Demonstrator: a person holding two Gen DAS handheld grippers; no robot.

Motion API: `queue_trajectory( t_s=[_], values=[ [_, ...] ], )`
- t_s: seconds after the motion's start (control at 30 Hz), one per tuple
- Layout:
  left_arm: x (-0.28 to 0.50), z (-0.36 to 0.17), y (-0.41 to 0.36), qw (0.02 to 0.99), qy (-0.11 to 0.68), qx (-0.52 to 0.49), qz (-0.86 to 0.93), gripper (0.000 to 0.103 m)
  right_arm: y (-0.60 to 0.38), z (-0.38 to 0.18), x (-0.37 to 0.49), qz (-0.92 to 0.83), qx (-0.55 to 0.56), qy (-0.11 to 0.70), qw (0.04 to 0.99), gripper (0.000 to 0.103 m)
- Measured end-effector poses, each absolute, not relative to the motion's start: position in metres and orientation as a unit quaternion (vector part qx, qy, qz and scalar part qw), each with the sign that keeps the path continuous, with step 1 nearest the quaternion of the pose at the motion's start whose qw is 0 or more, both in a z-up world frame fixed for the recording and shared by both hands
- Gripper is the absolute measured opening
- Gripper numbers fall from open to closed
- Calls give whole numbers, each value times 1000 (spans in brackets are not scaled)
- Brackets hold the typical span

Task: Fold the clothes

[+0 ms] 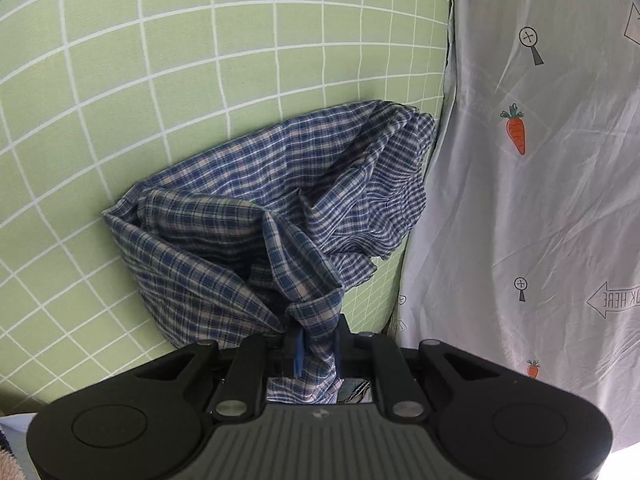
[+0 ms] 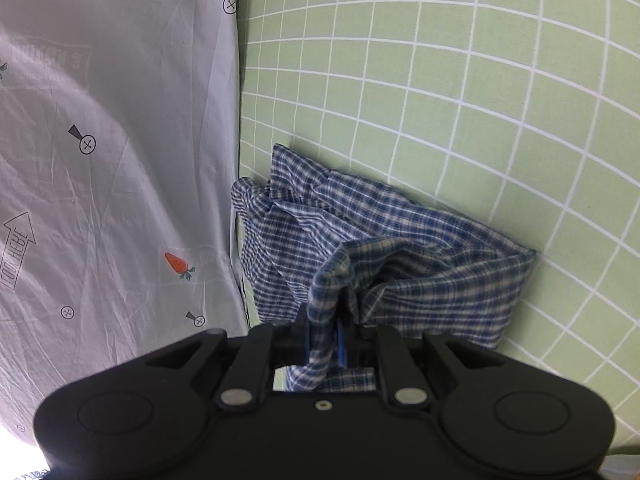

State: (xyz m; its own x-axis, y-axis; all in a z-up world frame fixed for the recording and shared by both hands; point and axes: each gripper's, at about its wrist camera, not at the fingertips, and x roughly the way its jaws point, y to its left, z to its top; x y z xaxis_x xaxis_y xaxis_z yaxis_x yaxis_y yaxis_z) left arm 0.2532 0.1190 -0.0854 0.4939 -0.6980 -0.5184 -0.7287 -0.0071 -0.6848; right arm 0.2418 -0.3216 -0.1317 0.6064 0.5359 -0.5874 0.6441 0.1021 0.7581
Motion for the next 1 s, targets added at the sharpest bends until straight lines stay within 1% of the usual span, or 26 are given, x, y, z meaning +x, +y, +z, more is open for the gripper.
queue_trajectory(
  t_s=[0.1,0.13,0.17,0.2,0.23,0.27,0.3,0.33,0.4,0.5,0.63,0.7,0.77,0.83,0.87,0.97,1.0],
  values=[
    [294,-91,123,498,490,-715,-8,18,-323,-132,280,-33,669,432,604,17],
    [304,-92,125,503,481,-718,-16,19,-324,-131,292,-25,670,427,607,22],
    [314,-93,128,508,471,-721,-23,27,-325,-130,303,-18,670,422,611,27],
    [319,-91,130,513,463,-722,-25,42,-326,-128,311,-8,667,419,617,38],
    [323,-88,133,518,455,-724,-26,51,-327,-125,319,2,660,416,626,50],
    [324,-84,136,532,446,-719,-25,65,-327,-119,324,13,642,414,645,53],
    [323,-77,139,558,438,-704,-26,69,-327,-112,326,20,617,413,669,54],
    [323,-70,142,586,429,-687,-28,69,-326,-106,327,27,588,413,695,56],
    [320,-60,142,650,437,-620,-31,69,-321,-95,327,38,503,415,757,56],
    [317,-49,138,736,451,-503,-39,69,-308,-88,324,53,349,417,838,56],
    [316,-50,114,814,472,-333,-59,69,-288,-102,320,81,193,423,882,56],
    [318,-56,100,829,478,-281,-74,69,-289,-112,322,90,185,420,884,56],
    [321,-64,89,834,483,-247,-96,69,-289,-122,325,100,178,417,886,59],
    [326,-75,81,829,491,-241,-120,70,-291,-131,328,104,201,413,882,68],
    [329,-82,77,824,499,-239,-120,70,-293,-135,329,105,214,413,879,70],
    [332,-92,73,826,496,-244,-108,70,-300,-146,334,107,253,414,868,69],
    [331,-93,73,827,492,-249,-109,68,-301,-149,335,110,263,416,864,63]
  ],
)
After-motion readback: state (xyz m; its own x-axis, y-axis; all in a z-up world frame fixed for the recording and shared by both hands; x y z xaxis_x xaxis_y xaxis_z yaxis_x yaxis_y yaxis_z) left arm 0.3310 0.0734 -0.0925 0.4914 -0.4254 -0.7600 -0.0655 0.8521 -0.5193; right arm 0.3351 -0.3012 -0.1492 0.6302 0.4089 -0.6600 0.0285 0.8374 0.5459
